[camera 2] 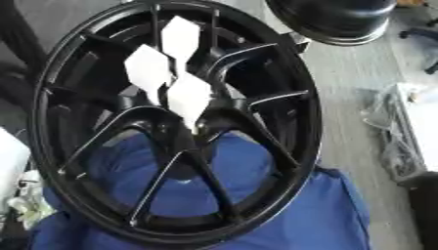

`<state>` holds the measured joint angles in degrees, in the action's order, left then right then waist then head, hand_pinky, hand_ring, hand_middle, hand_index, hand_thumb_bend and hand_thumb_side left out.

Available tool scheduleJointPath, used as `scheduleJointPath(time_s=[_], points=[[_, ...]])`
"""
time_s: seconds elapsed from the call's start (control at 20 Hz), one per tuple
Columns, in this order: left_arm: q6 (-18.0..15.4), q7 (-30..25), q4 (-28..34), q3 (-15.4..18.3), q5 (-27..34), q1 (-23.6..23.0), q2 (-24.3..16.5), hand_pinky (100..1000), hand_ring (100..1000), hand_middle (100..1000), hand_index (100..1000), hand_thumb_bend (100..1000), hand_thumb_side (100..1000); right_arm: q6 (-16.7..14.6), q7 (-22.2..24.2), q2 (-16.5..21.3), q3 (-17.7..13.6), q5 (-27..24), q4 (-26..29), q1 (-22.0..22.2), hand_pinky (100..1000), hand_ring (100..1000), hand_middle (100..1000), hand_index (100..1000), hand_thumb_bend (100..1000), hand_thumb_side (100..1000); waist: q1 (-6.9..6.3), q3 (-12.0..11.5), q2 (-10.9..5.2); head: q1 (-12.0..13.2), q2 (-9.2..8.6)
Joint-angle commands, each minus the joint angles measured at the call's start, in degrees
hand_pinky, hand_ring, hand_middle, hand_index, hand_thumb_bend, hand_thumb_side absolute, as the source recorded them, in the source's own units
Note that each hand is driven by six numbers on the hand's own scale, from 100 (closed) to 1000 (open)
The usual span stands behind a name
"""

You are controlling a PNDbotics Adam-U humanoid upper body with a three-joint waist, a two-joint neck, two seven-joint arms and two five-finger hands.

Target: Pull the pin out of the wheel hub.

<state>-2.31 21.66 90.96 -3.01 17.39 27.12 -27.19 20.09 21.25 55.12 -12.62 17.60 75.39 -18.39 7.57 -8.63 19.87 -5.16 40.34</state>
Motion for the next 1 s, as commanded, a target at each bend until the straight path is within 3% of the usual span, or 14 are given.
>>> scheduleJointPath(time_s=[0.05,0.4,0.45,0.5,0.7,0.9,1.0], points=[[0.0,0.1,1.0,0.5,0.0,0.7,-1.5,638,711,661,681,163,868,-1.4,0.5,1.3,-2.2,0.4,-1.4,-0.6,859,879,854,906,385,576,-0.26,0.1,-1.04,0.0,-0.50],[0.1,0.0,0.9,0.4,0.0,0.7,-1.5,638,711,661,681,162,869,-0.8,-5.8,0.3,-3.0,-3.1,2.7,-3.2,836,835,817,887,294,564,-0.24,0.0,-1.03,0.3,-0.57],[0.1,-0.1,0.9,0.3,0.0,0.7,-1.5,638,711,661,680,161,869,-0.2,-7.9,0.0,-3.1,-4.1,3.8,-4.1,816,787,756,842,183,530,-0.24,-0.1,-1.09,0.2,-0.56],[0.1,-0.2,0.9,0.2,0.0,0.7,-1.5,638,711,661,680,161,869,0.5,-11.1,-0.5,-3.0,-6.0,5.2,-5.2,811,773,737,822,112,519,-0.24,-0.2,-1.12,0.1,-0.60],[0.2,-0.4,0.9,0.0,0.0,0.9,-1.1,638,710,661,679,161,867,1.4,-25.1,-3.9,-0.4,-18.6,9.7,-9.8,803,757,729,807,100,530,-0.27,-0.7,-1.21,0.0,-0.68],[0.2,-0.5,1.0,-0.2,0.1,1.1,-0.8,637,710,661,679,160,867,-1.0,-36.0,-10.1,1.8,-27.4,11.2,-14.0,809,754,735,811,108,499,-0.53,-1.0,-1.14,0.6,-0.73],[0.3,-0.5,1.0,-0.2,0.1,1.1,-0.7,637,710,661,679,160,868,-3.7,-40.2,-14.0,2.3,-30.6,11.6,-15.7,805,744,724,801,145,484,-0.71,-1.1,-1.01,1.0,-0.80]])
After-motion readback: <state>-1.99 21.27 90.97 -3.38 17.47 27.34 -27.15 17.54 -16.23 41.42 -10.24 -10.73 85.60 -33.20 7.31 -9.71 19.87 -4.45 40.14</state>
